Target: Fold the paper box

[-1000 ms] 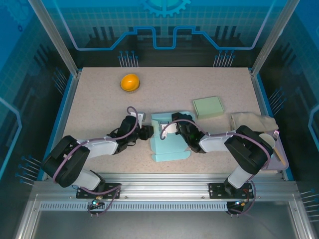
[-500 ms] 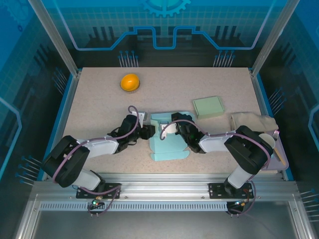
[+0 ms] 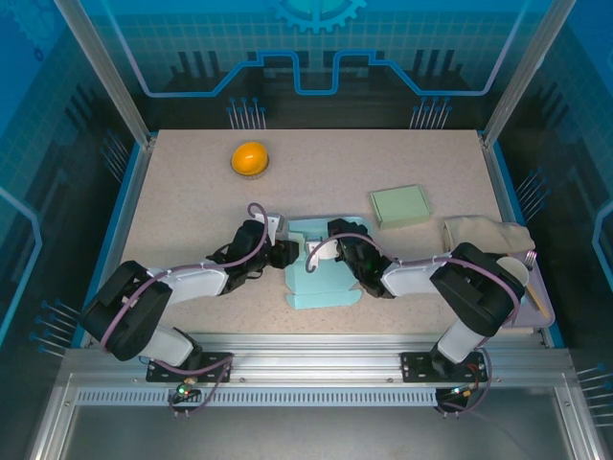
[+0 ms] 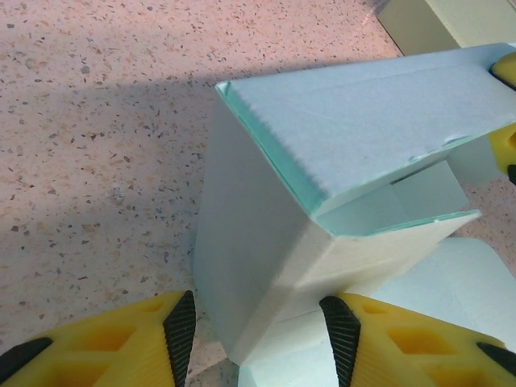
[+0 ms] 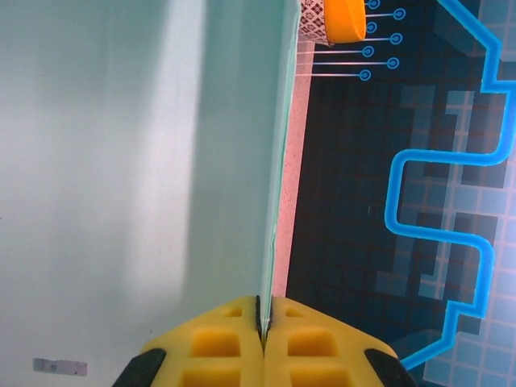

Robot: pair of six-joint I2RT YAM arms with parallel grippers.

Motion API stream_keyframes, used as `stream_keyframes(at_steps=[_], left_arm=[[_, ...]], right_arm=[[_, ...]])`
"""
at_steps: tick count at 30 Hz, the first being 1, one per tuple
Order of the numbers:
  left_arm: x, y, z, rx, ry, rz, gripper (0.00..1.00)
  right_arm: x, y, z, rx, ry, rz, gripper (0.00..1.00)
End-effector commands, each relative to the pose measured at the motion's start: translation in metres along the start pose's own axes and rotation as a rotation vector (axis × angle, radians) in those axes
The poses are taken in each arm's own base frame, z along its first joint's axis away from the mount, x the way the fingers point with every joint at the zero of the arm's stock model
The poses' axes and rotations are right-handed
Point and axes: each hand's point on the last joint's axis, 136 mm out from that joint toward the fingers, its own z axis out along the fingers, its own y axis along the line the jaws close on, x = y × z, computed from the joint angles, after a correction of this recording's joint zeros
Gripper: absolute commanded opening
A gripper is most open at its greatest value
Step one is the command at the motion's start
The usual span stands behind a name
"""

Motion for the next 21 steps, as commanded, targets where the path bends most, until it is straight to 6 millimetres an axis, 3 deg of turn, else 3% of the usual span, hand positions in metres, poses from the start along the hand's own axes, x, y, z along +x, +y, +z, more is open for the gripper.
stream_keyframes(at_steps=[1,13,21], left_arm=[[-0.015,-0.001,0.004,-0.042,-0.038,0.035,0.51],[-0.019,0.007,0.005,-0.208,-0.120,0.091,0.52],[-0.028,0.008,0.021,-0.243,-0.126,0.161,0.51]], right_arm=[[-0.014,0.007,-0.009,0.001,-0.040,-0.034,0.00],[-0.016,0.015,-0.017,-0.019,-0.035,-0.020,0.00],[-0.018,0.022,-0.021,-0.058,-0.053,-0.009,0.00]])
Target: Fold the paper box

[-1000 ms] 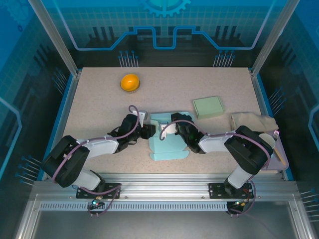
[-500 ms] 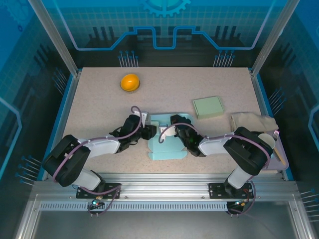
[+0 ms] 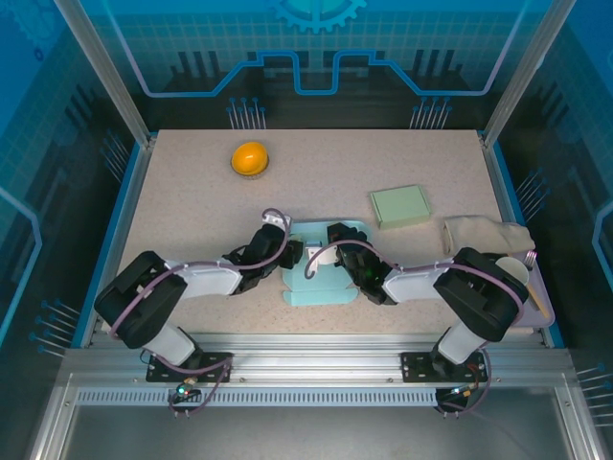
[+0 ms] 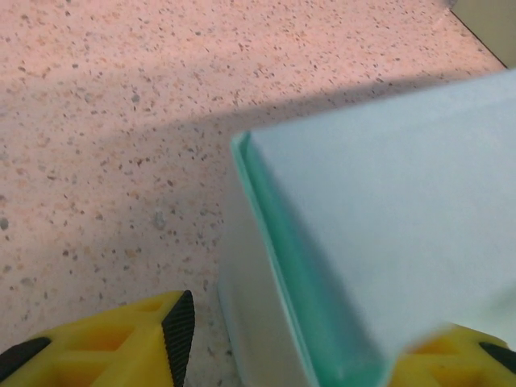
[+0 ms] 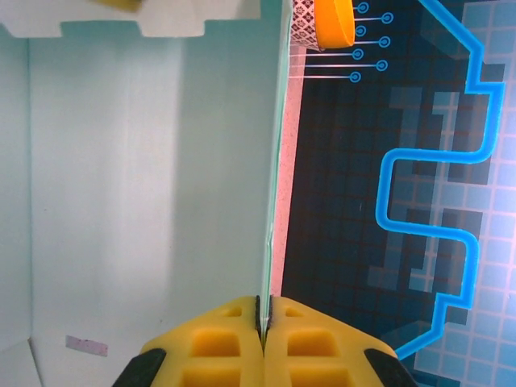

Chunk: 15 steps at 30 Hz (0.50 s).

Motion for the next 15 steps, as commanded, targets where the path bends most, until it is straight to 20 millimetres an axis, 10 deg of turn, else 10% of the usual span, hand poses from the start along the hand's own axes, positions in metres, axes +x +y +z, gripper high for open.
stream_keyframes(at_steps=[1,15], left_arm=[[-0.027,0.001,0.005,-0.045,-0.083,0.033,0.51],[-0.013,0.032,0.004,-0.207,-0.045,0.051,0.44]], right_arm=[[-0.011,0.022,-0.009,-0.077,-0.056,-0.016,0.00],[-0.001,0.023,-0.009,-0.111,-0.032,0.011,0.00]])
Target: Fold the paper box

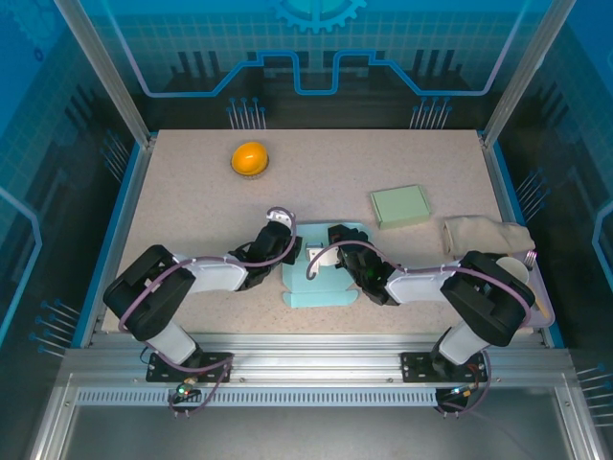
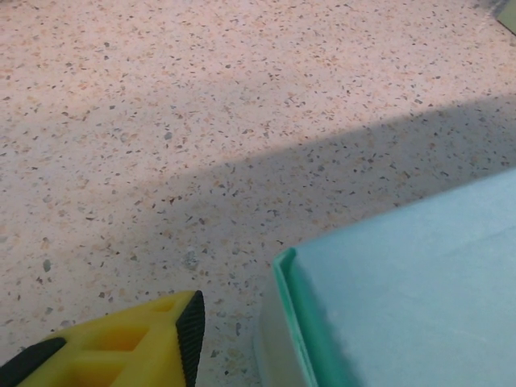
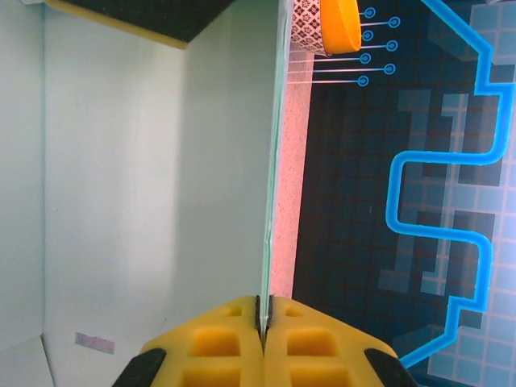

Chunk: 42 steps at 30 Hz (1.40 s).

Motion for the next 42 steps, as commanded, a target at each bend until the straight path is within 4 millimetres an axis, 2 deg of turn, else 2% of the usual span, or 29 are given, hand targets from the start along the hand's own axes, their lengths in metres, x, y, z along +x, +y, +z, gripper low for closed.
stream_keyframes(at_steps=[1,5,7,12,16,22,26,30,34,38,42], left_arm=[[0.001,0.026,-0.003,-0.139,0.006,-0.008,0.42],[0.014,0.049,-0.008,-0.272,0.071,-0.031,0.33],[0.018,0.057,-0.011,-0.314,0.076,-0.047,0.32],[0.023,0.077,-0.018,-0.441,0.090,-0.064,0.26],[0.027,0.088,-0.020,-0.518,0.106,-0.067,0.16],[0.029,0.087,-0.017,-0.509,0.097,-0.051,0.03],[0.031,0.082,-0.013,-0.493,0.080,-0.037,0.00],[0.026,0.064,-0.011,-0.394,0.011,-0.028,0.00],[0.021,0.062,-0.011,-0.378,-0.015,-0.022,0.00],[0.019,0.052,-0.006,-0.309,-0.040,0.006,0.00],[0.018,0.032,-0.003,-0.176,-0.072,0.047,0.00]], right_arm=[[0.002,0.019,-0.002,-0.078,-0.007,-0.009,0.00],[0.011,0.014,0.002,-0.061,0.039,-0.009,0.00],[0.017,0.012,0.004,-0.049,0.075,-0.011,0.00],[0.027,0.009,0.008,-0.023,0.146,-0.015,0.00],[0.031,0.000,0.008,-0.001,0.172,0.016,0.00],[0.025,-0.012,0.002,-0.011,0.137,0.111,0.01],[0.013,-0.019,-0.005,-0.035,0.063,0.191,0.13],[0.002,-0.024,-0.017,-0.105,-0.009,0.307,0.20],[-0.015,-0.022,-0.044,-0.241,-0.130,0.412,0.31],[-0.018,-0.048,-0.062,-0.321,-0.202,0.694,0.40],[-0.005,-0.072,-0.052,-0.373,-0.124,0.984,0.41]])
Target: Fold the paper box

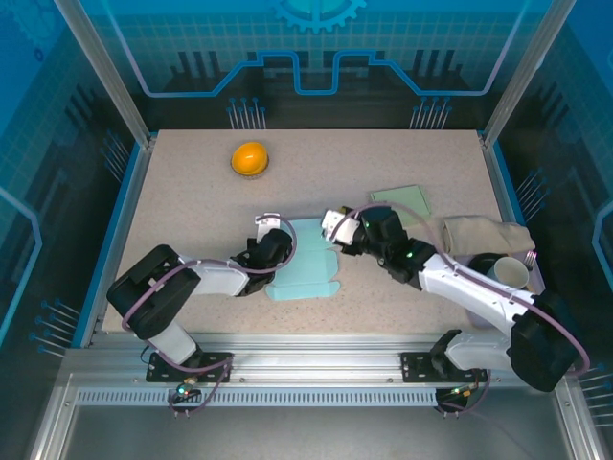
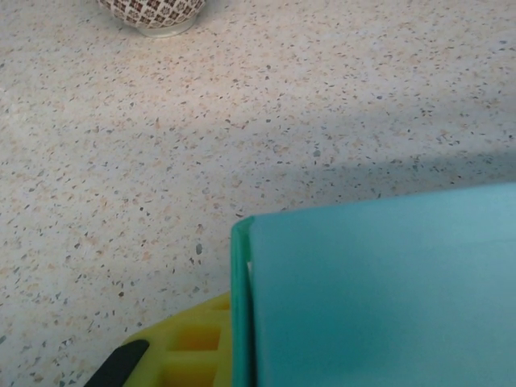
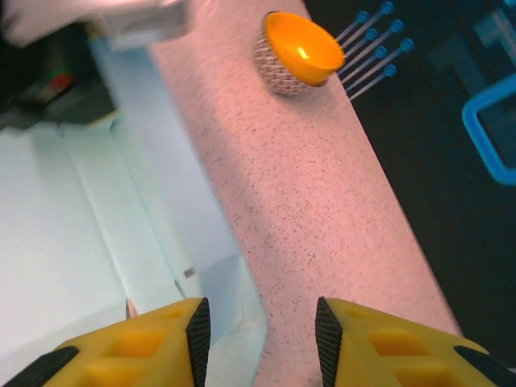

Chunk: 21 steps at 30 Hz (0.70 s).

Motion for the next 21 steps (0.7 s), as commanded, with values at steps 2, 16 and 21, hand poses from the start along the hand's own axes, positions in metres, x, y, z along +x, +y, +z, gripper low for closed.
stream_keyframes(at_steps=[2,16,21], left_arm=[[0.017,-0.022,-0.003,0.162,0.029,0.116,0.00],[0.025,-0.057,-0.006,0.350,0.064,0.208,0.00],[0.031,-0.057,0.000,0.335,0.086,0.215,0.02]], right_arm=[[0.001,-0.006,0.008,-0.103,0.078,0.393,0.41],[0.032,0.047,0.053,-0.314,0.239,0.716,0.43],[0.046,0.060,0.056,-0.339,0.292,0.729,0.42]])
